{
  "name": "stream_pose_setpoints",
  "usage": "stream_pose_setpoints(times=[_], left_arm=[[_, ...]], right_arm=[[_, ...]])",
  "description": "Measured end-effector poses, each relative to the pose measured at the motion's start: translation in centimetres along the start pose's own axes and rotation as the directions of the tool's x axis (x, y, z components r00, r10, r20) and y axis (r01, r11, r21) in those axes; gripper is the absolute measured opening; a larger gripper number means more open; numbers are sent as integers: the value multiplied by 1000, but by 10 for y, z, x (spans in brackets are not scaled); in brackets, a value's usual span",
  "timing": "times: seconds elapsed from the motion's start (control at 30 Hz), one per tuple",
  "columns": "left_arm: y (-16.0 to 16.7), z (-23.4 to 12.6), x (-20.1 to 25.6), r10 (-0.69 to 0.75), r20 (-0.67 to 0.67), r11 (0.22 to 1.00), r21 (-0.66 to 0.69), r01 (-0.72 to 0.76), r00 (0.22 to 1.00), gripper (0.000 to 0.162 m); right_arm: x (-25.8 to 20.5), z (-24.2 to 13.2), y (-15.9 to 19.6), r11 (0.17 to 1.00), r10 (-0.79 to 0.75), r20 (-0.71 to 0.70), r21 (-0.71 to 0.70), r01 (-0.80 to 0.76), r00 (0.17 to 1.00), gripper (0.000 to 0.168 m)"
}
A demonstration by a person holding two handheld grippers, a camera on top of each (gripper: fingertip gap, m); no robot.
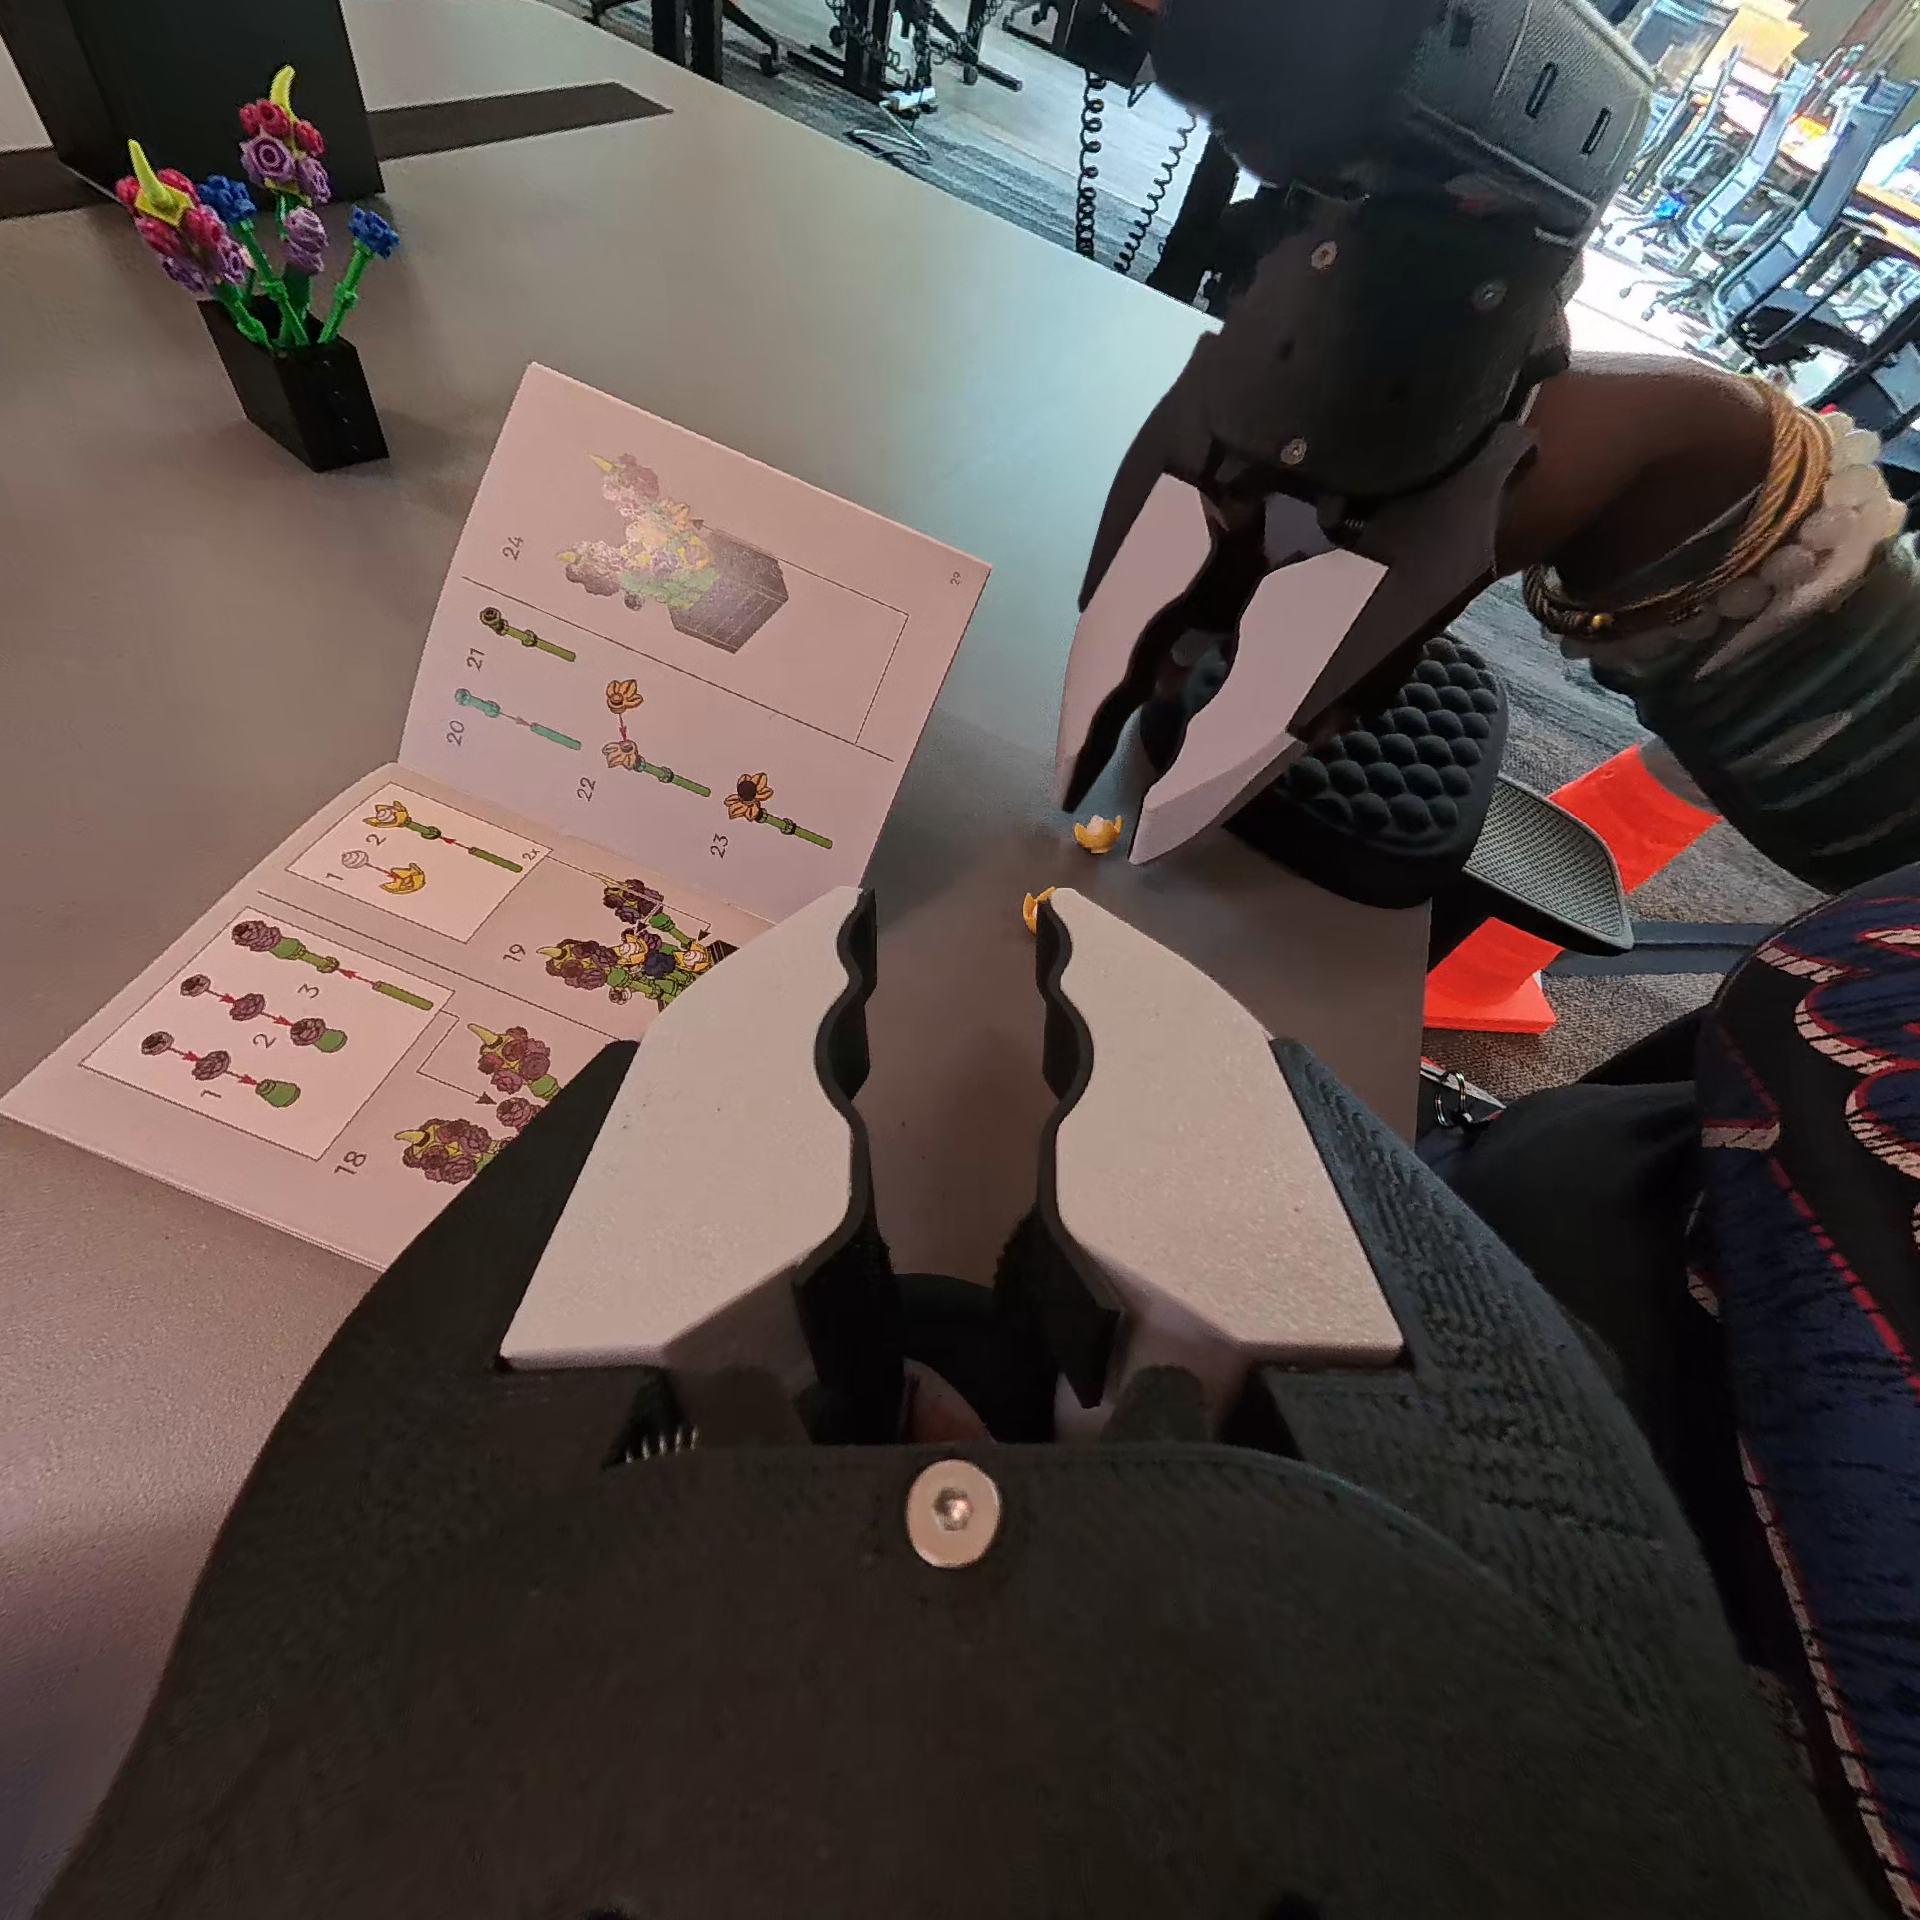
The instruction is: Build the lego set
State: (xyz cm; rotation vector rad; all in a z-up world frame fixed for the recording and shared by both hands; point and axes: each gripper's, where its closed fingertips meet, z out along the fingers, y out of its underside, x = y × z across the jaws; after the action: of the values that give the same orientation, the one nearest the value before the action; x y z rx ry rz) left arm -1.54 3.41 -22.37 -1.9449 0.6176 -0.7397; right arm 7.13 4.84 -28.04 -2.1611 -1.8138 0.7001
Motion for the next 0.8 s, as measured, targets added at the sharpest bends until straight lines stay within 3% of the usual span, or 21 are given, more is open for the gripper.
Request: stream_pose_setpoints(times=[0.27,0.4,0.47,0.57,0.7,0.8], left_arm=[[0,0,0,2,3,1000,0,-2,1000,30],[0,0,0,2,3,1000,1,-2,1000,30],[0,0,0,2,2,1000,1,-2,1000,30],[1,0,1,4,-3,1000,-1,-4,1000,30],[0,-1,1,11,1,1000,9,-11,1000,29],[-2,-2,1,19,5,1000,23,-19,1000,29]], right_arm=[[1,2,4,997,-76,-17,-18,76,997,17],[-8,-5,3,976,-219,3,10,219,976,28],[-14,-13,5,937,-349,35,30,348,937,39],[-7,-16,11,832,-553,21,62,551,833,38],[-5,-11,7,756,-637,38,225,614,770,30],[-5,-9,5,675,-715,-11,249,695,699,26]])
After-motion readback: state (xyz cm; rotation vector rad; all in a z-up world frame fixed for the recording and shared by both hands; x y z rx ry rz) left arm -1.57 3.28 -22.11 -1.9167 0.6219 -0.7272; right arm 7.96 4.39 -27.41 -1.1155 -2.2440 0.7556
